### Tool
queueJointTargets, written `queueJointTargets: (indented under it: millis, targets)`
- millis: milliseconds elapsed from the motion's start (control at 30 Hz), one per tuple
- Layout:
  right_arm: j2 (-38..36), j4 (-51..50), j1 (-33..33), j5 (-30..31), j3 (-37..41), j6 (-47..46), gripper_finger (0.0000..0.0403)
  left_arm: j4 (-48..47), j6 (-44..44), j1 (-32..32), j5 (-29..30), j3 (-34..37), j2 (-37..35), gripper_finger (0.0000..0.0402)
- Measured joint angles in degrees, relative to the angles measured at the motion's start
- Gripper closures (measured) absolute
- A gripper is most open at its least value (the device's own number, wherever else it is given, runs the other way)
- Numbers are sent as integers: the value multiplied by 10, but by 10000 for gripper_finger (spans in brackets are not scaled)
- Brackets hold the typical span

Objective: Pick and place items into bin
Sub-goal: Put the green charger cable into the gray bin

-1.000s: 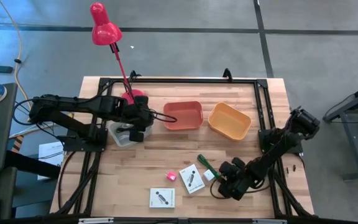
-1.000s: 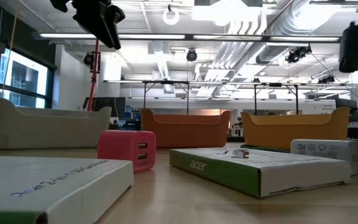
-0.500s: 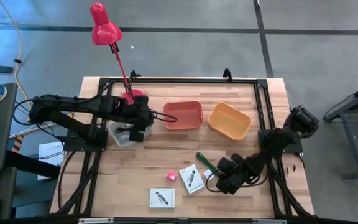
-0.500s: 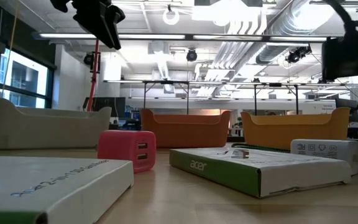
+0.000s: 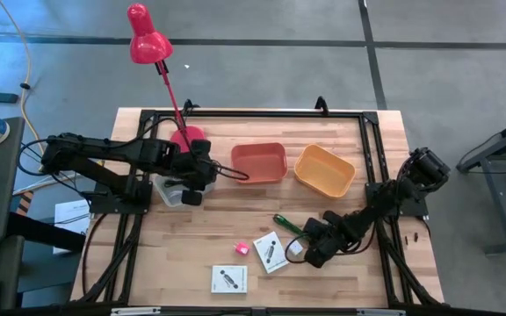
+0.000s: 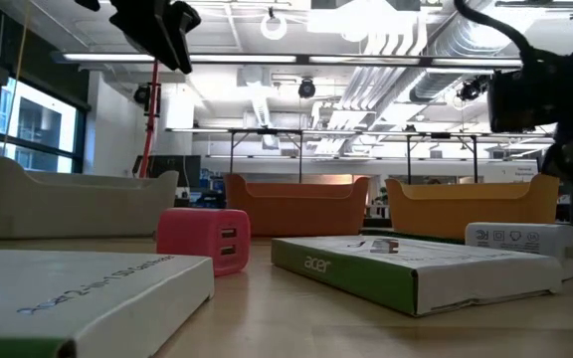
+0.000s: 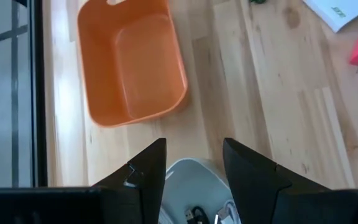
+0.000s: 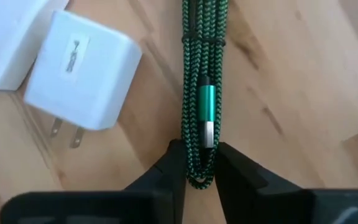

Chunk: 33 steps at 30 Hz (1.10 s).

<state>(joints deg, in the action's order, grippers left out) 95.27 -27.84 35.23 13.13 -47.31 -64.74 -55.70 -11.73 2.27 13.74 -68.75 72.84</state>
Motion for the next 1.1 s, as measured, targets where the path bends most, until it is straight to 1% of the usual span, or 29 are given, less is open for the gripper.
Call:
queueJointTargets:
  millis: [167, 367, 500, 667, 733, 867, 1100]
  targets:
    - [-17, -2, -21, 0, 0, 52, 344, 4, 11, -25, 4, 0, 0, 257]
    - [-43, -11, -54, 0, 0, 110, 344, 10, 20, -63, 3, 0, 0, 257]
    - [-51, -11, -74, -2, 0, 155, 346, 48, 36, -92, 4, 0, 0, 257]
    - [-50, -9, -95, -17, -12, 227, 349, 120, 58, -124, 12, 0, 1, 257]
    - [-50, -10, -104, -16, -20, 257, 349, 141, 62, -135, 19, 0, 10, 257]
    - [-50, 1, -127, -13, -36, 310, 348, 141, 68, -152, 19, 0, 32, 257]
    - [-50, 29, -173, -11, -55, 398, 350, 143, 103, -175, 23, 0, 88, 257]
